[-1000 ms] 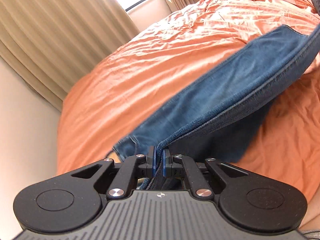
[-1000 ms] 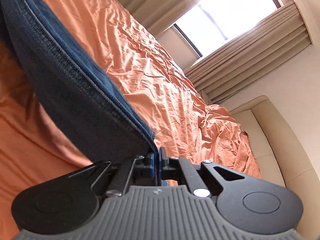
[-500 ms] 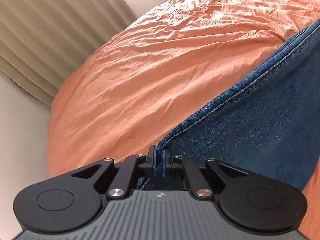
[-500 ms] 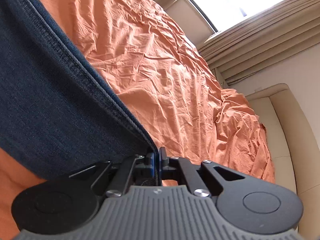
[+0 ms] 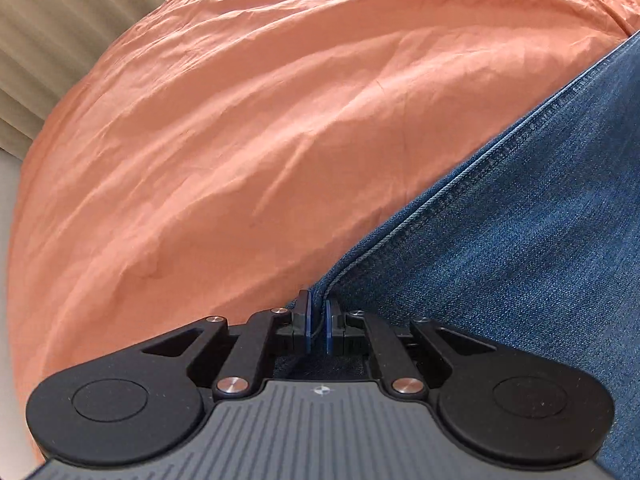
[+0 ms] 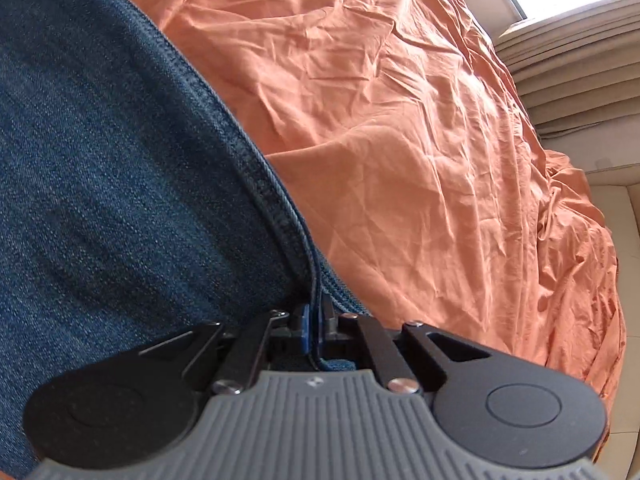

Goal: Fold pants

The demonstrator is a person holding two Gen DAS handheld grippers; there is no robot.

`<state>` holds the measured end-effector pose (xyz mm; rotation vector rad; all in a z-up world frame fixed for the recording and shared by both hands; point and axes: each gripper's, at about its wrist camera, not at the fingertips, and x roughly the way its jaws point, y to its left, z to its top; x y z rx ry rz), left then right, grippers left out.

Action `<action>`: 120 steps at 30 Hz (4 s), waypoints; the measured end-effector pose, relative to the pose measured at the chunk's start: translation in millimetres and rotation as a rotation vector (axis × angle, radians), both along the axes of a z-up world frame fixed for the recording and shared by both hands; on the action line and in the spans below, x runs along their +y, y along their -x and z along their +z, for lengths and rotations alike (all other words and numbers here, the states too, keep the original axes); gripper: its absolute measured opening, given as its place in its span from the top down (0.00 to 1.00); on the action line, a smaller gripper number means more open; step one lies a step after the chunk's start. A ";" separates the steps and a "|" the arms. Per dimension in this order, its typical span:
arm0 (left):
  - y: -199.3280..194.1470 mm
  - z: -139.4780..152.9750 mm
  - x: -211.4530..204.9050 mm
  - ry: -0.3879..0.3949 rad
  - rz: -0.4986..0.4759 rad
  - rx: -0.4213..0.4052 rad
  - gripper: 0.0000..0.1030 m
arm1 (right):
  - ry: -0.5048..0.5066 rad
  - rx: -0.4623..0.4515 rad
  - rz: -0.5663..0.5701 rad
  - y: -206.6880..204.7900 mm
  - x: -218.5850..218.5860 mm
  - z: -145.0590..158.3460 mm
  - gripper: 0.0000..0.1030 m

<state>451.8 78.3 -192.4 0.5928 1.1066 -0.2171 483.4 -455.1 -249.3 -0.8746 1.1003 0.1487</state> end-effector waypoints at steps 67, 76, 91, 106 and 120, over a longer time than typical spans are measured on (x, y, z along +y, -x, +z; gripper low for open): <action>143.3 73.5 264.9 0.513 0.627 -0.351 0.19 | -0.834 -0.271 -0.780 146.1 -17.0 82.0 0.70; 96.6 15.9 287.5 0.618 0.556 -0.267 0.21 | -0.767 -0.240 -0.746 143.3 43.4 60.5 0.70; 98.3 31.5 209.9 0.275 0.350 -0.379 0.76 | -0.785 -0.295 -0.753 160.5 43.5 57.2 0.70; 66.4 36.6 196.1 0.072 0.482 -0.479 0.83 | -0.801 -0.367 -0.799 186.9 -17.1 68.7 0.70; 82.0 65.7 181.8 0.133 0.613 -0.542 0.45 | -0.988 -0.431 -0.998 202.4 -117.2 67.4 0.69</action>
